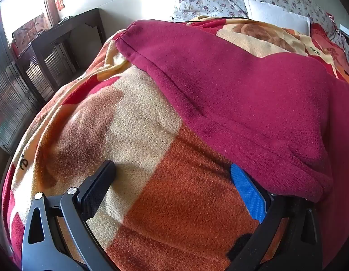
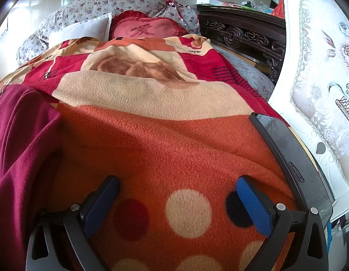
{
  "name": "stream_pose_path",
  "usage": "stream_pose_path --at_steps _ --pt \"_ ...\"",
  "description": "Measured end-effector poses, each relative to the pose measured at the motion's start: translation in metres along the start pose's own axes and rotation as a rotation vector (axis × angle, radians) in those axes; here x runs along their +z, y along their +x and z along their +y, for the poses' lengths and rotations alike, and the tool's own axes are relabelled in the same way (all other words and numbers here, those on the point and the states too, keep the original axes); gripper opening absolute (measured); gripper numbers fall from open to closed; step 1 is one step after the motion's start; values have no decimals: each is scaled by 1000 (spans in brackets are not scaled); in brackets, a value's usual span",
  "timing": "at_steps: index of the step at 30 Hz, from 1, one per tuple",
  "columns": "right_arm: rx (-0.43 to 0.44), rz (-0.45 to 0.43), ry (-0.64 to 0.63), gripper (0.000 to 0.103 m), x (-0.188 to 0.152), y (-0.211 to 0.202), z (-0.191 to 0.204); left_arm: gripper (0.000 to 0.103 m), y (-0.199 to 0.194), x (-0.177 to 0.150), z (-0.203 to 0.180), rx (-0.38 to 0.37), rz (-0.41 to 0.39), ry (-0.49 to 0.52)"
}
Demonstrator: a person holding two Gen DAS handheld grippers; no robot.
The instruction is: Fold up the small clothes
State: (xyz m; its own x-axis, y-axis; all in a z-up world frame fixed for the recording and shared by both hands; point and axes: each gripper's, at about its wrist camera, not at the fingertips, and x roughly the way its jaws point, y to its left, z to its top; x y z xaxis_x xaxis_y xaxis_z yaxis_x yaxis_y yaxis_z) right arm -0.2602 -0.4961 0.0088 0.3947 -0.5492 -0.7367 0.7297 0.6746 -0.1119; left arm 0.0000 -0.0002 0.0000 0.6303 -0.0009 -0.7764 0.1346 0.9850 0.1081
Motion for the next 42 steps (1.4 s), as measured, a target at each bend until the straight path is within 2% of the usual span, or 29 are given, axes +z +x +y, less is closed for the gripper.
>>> stream_pose_path --at_steps 8,14,21,34,42 --pt "0 -1 -2 103 0 0 0 102 -18 -1 2 -35 42 15" --pt "1 -1 -1 103 0 1 -1 102 -69 -7 -8 -85 -15 74" --pt "-2 -2 -5 103 0 1 0 102 -103 -12 -27 -149 -40 95" --pt "1 -4 -4 103 -1 1 0 102 -118 -27 -58 -191 -37 169" --pt "-7 -4 -2 103 0 2 1 102 -122 -32 -60 -212 -19 150"
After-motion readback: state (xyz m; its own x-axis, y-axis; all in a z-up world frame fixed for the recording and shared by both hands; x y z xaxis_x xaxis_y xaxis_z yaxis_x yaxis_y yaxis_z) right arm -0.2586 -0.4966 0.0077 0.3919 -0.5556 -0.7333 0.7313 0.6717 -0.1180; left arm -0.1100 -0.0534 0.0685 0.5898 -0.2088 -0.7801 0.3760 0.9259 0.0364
